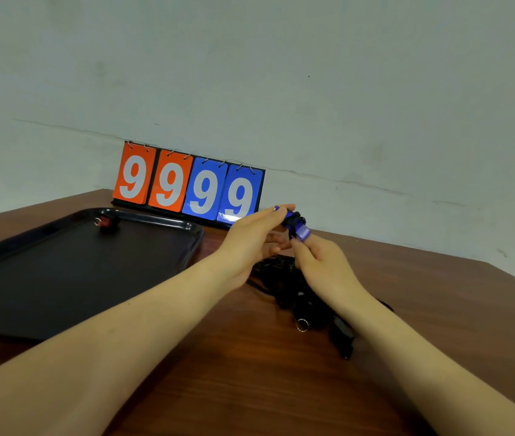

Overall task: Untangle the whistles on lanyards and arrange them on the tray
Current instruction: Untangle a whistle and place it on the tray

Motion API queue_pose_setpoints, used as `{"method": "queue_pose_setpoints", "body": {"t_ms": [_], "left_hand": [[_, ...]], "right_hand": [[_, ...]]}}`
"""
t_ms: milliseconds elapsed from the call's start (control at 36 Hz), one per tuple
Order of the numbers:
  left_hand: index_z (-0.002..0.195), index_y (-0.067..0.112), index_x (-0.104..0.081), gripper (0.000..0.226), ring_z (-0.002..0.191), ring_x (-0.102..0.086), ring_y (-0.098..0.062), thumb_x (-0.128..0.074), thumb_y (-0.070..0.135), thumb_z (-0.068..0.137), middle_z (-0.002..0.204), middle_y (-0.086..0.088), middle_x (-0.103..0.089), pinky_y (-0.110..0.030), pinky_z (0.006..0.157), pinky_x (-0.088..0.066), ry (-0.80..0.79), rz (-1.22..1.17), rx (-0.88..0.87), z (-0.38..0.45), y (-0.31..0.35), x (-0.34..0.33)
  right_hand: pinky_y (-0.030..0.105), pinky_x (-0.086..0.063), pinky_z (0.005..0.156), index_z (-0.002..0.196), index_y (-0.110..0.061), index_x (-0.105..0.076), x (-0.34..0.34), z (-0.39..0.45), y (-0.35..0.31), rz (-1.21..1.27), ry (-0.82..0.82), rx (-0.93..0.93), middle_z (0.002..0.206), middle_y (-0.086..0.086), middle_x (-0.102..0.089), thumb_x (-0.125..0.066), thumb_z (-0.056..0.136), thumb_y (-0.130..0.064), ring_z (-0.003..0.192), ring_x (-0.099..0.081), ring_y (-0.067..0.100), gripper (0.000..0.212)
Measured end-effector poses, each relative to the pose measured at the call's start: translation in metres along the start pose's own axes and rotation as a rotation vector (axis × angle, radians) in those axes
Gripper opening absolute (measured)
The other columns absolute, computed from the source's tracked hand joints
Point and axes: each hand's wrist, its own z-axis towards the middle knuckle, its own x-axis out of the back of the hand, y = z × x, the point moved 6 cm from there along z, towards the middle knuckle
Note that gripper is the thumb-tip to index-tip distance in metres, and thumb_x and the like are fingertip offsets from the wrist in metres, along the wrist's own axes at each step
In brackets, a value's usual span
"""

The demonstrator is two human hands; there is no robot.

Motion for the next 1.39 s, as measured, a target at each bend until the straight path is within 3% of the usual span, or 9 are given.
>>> {"method": "queue_pose_setpoints", "body": {"t_ms": [194, 306, 417, 667, 833, 1056, 1222, 1306, 1389], "left_hand": [[0.106, 0.022, -0.07, 0.021, 0.081, -0.061, -0.013, -0.05, 0.021, 0.099, 0.099, -0.003, -0.07, -0.024, 0.067, -0.052, 0.075, -0.022, -0.051, 0.001, -0.003, 0.005], [0.11, 0.022, -0.069, 0.022, 0.077, -0.067, -0.008, -0.049, 0.019, 0.1, 0.092, 0.003, -0.07, -0.023, 0.071, -0.056, 0.111, 0.026, -0.094, 0.003, -0.004, 0.008], [0.109, 0.024, -0.069, 0.021, 0.095, -0.067, -0.015, -0.052, 0.019, 0.098, 0.106, -0.001, -0.068, -0.023, 0.074, -0.058, 0.122, 0.125, -0.156, 0.003, -0.002, 0.009], [0.105, 0.018, -0.07, 0.019, 0.092, -0.07, -0.015, -0.053, 0.015, 0.098, 0.101, 0.0, -0.069, -0.019, 0.073, -0.056, 0.045, 0.241, -0.24, 0.0, 0.012, -0.005], [0.102, 0.014, -0.071, 0.019, 0.08, -0.071, -0.017, -0.052, 0.015, 0.098, 0.097, -0.01, -0.072, -0.025, 0.076, -0.058, -0.077, 0.099, -0.121, -0.004, 0.007, -0.01], [0.098, 0.008, -0.07, 0.021, 0.077, -0.07, -0.015, -0.049, 0.013, 0.098, 0.09, -0.008, -0.073, -0.022, 0.07, -0.058, -0.106, -0.363, 0.017, -0.007, -0.002, -0.018], [0.094, 0.004, -0.068, 0.017, 0.089, -0.068, -0.026, -0.052, 0.011, 0.097, 0.1, -0.018, -0.071, -0.022, 0.068, -0.059, 0.025, -0.531, 0.064, -0.003, -0.007, -0.008], [0.096, 0.005, -0.068, 0.016, 0.089, -0.067, -0.022, -0.053, 0.011, 0.097, 0.103, -0.016, -0.07, -0.023, 0.069, -0.059, 0.095, -0.473, 0.044, -0.002, -0.01, 0.0], [0.104, 0.008, -0.069, 0.018, 0.079, -0.068, -0.014, -0.054, 0.013, 0.097, 0.095, -0.008, -0.072, -0.02, 0.065, -0.057, 0.151, -0.338, 0.008, -0.001, -0.008, 0.006]], "right_hand": [[0.035, -0.038, 0.062, 0.081, -0.021, -0.062, -0.007, -0.004, -0.007, -0.231, -0.124, 0.127, 0.065, -0.001, -0.055, -0.043, 0.101, -0.023, 0.061, -0.05, 0.015, 0.027], [0.031, -0.041, 0.066, 0.088, -0.014, -0.064, -0.008, -0.007, -0.016, -0.287, -0.178, 0.216, 0.072, -0.001, -0.061, -0.043, 0.1, -0.025, 0.068, -0.054, 0.012, 0.026], [0.016, -0.035, 0.059, 0.083, -0.015, -0.066, 0.001, -0.006, -0.025, -0.098, -0.095, 0.207, 0.062, -0.01, -0.055, -0.044, 0.099, -0.02, 0.061, -0.05, 0.001, 0.027], [0.02, -0.026, 0.05, 0.07, -0.017, -0.062, 0.033, 0.008, -0.003, 0.376, 0.142, -0.015, 0.044, -0.012, -0.036, -0.047, 0.098, -0.022, 0.042, -0.029, 0.002, 0.033], [0.018, -0.028, 0.052, 0.069, -0.017, -0.059, 0.038, 0.008, 0.003, 0.321, 0.176, -0.053, 0.042, -0.018, -0.046, -0.053, 0.097, -0.026, 0.039, -0.04, 0.0, 0.03], [0.019, -0.022, 0.04, 0.073, -0.01, -0.05, 0.024, 0.007, 0.009, 0.439, 0.108, -0.144, 0.049, -0.003, -0.029, -0.046, 0.1, -0.028, 0.042, -0.024, 0.009, 0.033], [0.017, -0.027, 0.043, 0.083, -0.018, -0.063, 0.008, 0.004, 0.007, 0.295, 0.023, -0.042, 0.048, -0.011, -0.038, -0.043, 0.1, -0.018, 0.041, -0.032, 0.004, 0.027], [0.011, -0.036, 0.054, 0.083, -0.028, -0.064, 0.001, 0.001, 0.002, 0.056, -0.018, 0.083, 0.057, -0.019, -0.059, -0.045, 0.1, -0.02, 0.055, -0.052, -0.003, 0.026], [0.02, -0.036, 0.058, 0.074, -0.034, -0.057, -0.008, -0.001, 0.003, -0.095, -0.072, 0.149, 0.062, -0.013, -0.059, -0.048, 0.099, -0.021, 0.06, -0.052, 0.003, 0.03]]}}
